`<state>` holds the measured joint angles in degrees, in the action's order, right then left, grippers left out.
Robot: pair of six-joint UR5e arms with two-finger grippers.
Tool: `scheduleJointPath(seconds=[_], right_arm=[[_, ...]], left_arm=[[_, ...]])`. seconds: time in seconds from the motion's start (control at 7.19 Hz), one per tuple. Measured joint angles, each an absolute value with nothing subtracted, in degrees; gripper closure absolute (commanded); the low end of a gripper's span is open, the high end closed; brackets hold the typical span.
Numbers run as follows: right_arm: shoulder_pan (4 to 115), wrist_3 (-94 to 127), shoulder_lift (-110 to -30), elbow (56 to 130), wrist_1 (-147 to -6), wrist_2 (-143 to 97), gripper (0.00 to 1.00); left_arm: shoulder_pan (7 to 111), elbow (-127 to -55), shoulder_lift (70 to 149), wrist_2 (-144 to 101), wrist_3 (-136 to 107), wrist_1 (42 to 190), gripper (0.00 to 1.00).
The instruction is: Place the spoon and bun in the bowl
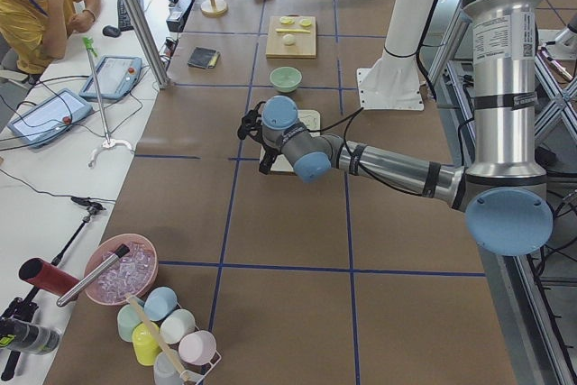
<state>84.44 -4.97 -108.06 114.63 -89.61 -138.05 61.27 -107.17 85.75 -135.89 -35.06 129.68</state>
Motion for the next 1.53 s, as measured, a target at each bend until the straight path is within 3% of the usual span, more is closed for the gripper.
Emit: scheduleJointPath(seconds=[0.42, 0.83, 1.11, 1.53], right_arm=[[84.0, -5.6, -108.2, 114.5, -89.5, -136.2, 0.0], [83.9, -5.5, -108.3, 114.1, -89.7, -135.9, 0.0], [83.9, -5.3, -108.3, 114.0, -89.7, -136.1, 0.0], [83.9, -5.1, -108.5, 114.0, -89.7, -136.6, 0.0]], left_arm=[[46.0, -106.5, 96.3, -122.0, -51.0, 126.4, 0.07], [36.1, -104.9, 108.4, -109.3, -51.0, 108.4, 0.09], [34.3, -102.4, 110.3, -107.6, -46.3, 105.8, 0.21], [34.0, -98.6, 112.3, -107.4, -44.7, 105.8, 0.31]])
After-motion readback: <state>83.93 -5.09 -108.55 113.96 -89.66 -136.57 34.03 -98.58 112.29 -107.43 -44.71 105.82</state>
